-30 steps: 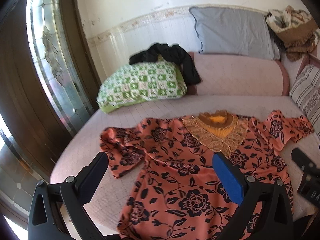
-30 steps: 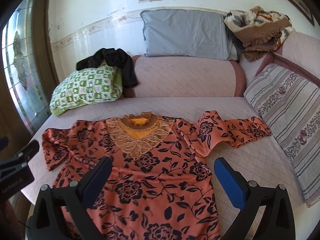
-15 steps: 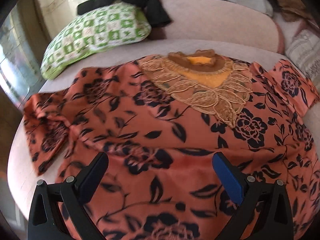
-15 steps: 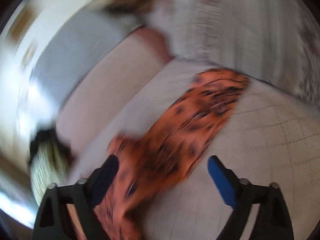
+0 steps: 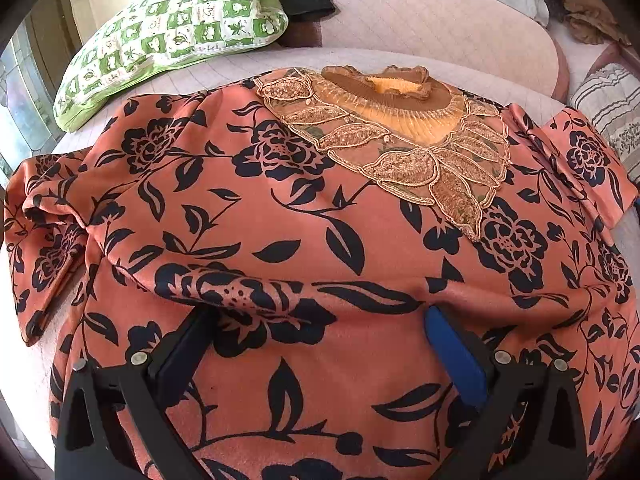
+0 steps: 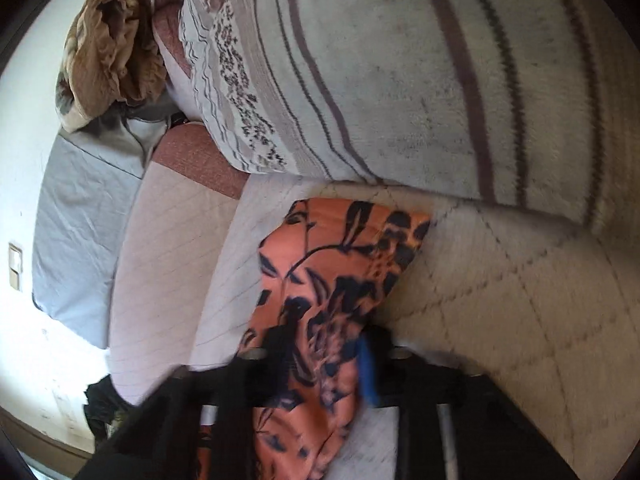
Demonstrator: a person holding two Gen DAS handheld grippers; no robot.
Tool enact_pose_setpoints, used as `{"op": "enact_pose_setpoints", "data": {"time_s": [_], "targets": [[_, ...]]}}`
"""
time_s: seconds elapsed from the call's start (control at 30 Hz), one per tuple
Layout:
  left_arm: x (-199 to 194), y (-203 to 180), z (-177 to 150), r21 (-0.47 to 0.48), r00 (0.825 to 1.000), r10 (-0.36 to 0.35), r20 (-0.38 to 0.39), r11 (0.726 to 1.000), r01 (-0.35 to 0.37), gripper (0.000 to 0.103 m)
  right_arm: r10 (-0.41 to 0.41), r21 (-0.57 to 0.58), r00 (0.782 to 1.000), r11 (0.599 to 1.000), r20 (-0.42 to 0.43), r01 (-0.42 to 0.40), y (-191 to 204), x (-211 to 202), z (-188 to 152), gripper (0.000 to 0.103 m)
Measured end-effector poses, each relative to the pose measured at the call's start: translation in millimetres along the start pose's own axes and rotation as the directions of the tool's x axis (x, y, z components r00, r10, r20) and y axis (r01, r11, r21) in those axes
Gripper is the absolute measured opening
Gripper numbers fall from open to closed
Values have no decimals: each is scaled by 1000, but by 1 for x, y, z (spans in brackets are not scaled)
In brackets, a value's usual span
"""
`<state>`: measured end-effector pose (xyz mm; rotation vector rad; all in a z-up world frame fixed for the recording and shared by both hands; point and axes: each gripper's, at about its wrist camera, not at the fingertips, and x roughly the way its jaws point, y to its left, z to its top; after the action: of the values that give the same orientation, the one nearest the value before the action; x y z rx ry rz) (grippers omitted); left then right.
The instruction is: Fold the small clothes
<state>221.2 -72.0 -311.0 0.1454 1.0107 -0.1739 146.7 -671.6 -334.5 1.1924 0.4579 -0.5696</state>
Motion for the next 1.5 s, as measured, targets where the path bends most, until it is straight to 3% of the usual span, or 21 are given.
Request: {"op": "enact_pose_setpoints", "data": {"time_s": [0.07, 0.13, 0.2, 0.3, 0.4, 0.5, 0.67, 0.77, 0.83, 0.87, 0.93, 0.97, 1.0, 1.1, 1.17, 1.23, 1.27, 1.37, 1.4, 1.5], "targets": [[5, 8, 10, 1, 1000, -6, -24, 1000, 6, 103, 8, 5, 1000, 1000, 4, -8, -3, -3, 2, 7], [5, 13, 19, -14, 999, -21, -33, 1000, 21, 103, 68, -25, 997, 997, 23, -67, 14, -16, -1, 7], [-4, 21, 26, -59, 1000, -24, 18, 998, 25, 103, 132, -99, 991, 987, 32, -128, 45, -33, -10, 6], [-28, 36, 33, -113, 991, 17, 129, 994, -2, 103, 278, -217, 961, 938, -1, -271, 106, -70, -40, 6], [-47, 53, 38, -153, 970, 121, 210, 984, -89, 103, 382, -296, 921, 874, -75, -386, 158, -98, -84, 6], [-56, 72, 37, -207, 957, 174, 233, 970, -127, 103, 456, -338, 871, 803, -183, -491, 208, -113, -143, 6], [-66, 105, 32, -284, 948, 214, 238, 948, -143, 103, 522, -294, 754, 705, -400, -645, 270, -110, -251, 6], [-70, 122, 31, -315, 935, 252, 249, 934, -168, 103, 536, -246, 661, 648, -525, -721, 291, -102, -322, 11], [-74, 133, 27, -341, 927, 276, 256, 923, -180, 103, 504, -205, 594, 628, -627, -751, 302, -92, -369, 12], [-76, 138, 25, -353, 924, 285, 254, 917, -186, 103, 468, -212, 577, 624, -669, -752, 304, -93, -389, 21], [-78, 151, 22, -385, 924, 294, 245, 904, -186, 103, 416, -226, 546, 606, -727, -763, 305, -90, -416, 60], [-79, 155, 20, -399, 925, 293, 243, 899, -181, 103, 436, -219, 543, 598, -718, -771, 302, -93, -418, 86], [-80, 159, 20, -411, 926, 291, 242, 895, -174, 103, 464, -227, 563, 599, -684, -768, 296, -100, -416, 91], [-80, 166, 20, -437, 928, 282, 244, 886, -155, 103, 490, -284, 618, 594, -615, -753, 295, -111, -389, 91], [-78, 165, 24, -432, 936, 248, 251, 894, -121, 103, 444, -356, 689, 622, -573, -697, 289, -117, -372, 91], [-72, 166, 30, -425, 942, 221, 253, 900, -97, 103, 360, -450, 779, 660, -514, -602, 269, -122, -359, 91], [-71, 166, 32, -426, 941, 217, 260, 900, -90, 101, 328, -478, 805, 671, -495, -567, 260, -128, -354, 91], [-65, 165, 42, -402, 939, 191, 286, 913, -64, 79, 209, -533, 867, 715, -453, -451, 235, -118, -340, 91], [-61, 163, 48, -381, 940, 178, 292, 923, -56, 72, 184, -540, 877, 726, -444, -425, 230, -116, -334, 91], [-47, 160, 62, -313, 951, 98, 293, 950, -2, 68, 122, -543, 898, 759, -422, -358, 208, -104, -312, 90]]}}
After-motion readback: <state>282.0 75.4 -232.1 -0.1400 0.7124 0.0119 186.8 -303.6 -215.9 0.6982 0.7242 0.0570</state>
